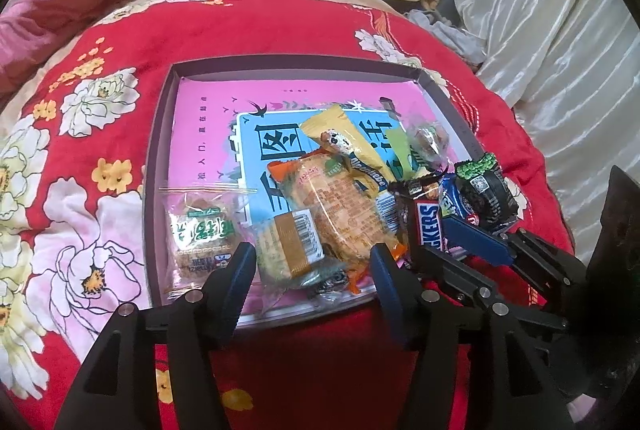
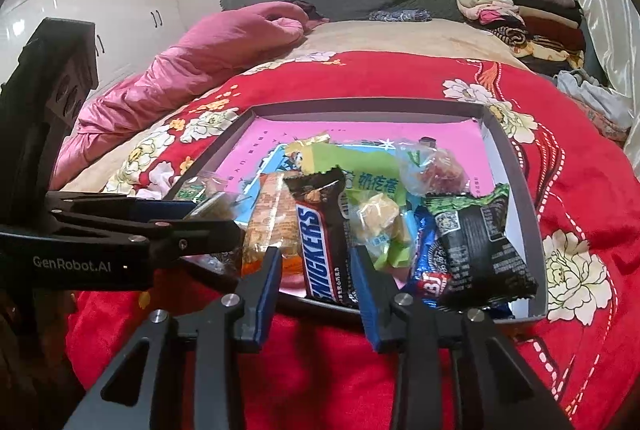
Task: Organize snacks
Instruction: 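Open both tools to release the snacks and withdraw from the tray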
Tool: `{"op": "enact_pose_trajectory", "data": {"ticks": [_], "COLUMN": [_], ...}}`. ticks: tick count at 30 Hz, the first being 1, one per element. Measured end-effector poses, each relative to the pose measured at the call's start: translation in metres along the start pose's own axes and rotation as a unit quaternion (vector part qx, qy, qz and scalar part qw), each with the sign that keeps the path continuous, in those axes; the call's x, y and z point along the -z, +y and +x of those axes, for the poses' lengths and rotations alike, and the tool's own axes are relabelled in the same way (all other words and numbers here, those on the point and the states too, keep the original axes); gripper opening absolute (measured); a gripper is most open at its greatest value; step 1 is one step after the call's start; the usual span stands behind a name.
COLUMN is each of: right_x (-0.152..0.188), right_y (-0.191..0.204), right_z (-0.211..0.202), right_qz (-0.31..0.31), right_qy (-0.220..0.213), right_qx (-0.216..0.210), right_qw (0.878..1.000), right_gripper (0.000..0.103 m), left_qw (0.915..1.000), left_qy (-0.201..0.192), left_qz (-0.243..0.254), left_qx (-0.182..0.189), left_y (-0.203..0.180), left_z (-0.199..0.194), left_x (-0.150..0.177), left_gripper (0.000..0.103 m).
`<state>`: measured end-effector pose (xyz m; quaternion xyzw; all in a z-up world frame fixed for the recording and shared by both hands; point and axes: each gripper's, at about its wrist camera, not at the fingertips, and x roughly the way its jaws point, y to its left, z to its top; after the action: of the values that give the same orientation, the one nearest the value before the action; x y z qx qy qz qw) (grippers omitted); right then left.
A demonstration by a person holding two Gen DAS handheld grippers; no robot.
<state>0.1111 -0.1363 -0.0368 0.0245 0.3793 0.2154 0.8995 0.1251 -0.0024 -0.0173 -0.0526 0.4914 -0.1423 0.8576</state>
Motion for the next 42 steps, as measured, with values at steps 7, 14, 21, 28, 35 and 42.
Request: {"op": "enact_pose_trajectory", "data": {"ticks": [7, 14, 21, 28, 35, 42], "right_x": [0.001, 0.001, 0.002, -0.003, -0.006, -0.005], "right_y": [0.004, 0.007, 0.009, 0.008, 0.014, 0.018], "right_z": [0.001, 0.001, -0.002, -0.021, -0.041, -0.055], "right_qz": [-0.006, -0.011, -0.018, -0.018, -0.029, -0.019], "right_qy": [0.003, 0.003, -0.001, -0.035, -0.060, -0.070], "right_qx": [-0.002, -0.005, 0.006, 0.032, 0.056, 0.063], "right_qw": [1.000, 1.000, 1.000, 0.999, 0.996, 0.995], "right_gripper": [0.043, 0.044, 0.044, 0.052, 0.060, 0.071], "left_qw": [0.9999, 0.9998, 0.9996, 0.9989, 0.9983, 0.9973], "left_qy": [-0.012, -0.019, -0.026, -0.045, -0.051, -0.061], "left_qz": [0.004, 0.002, -0.008, -0.010, -0.009, -0.001], "left_qx": [-0.003, 0.002, 0.003, -0.010, -0.025, -0.040], "left_y": [-0.001, 0.000, 0.003, 0.003, 0.002, -0.004], "left_z": [-0.009, -0.016, -0.024, -0.037, -0.048, -0.062], "left_x": [-0.001, -0.001, 0.001, 0.001, 0.006, 0.021], "left_gripper": [0.073, 0.074, 0.075, 0.080, 0.081, 0.082]}}
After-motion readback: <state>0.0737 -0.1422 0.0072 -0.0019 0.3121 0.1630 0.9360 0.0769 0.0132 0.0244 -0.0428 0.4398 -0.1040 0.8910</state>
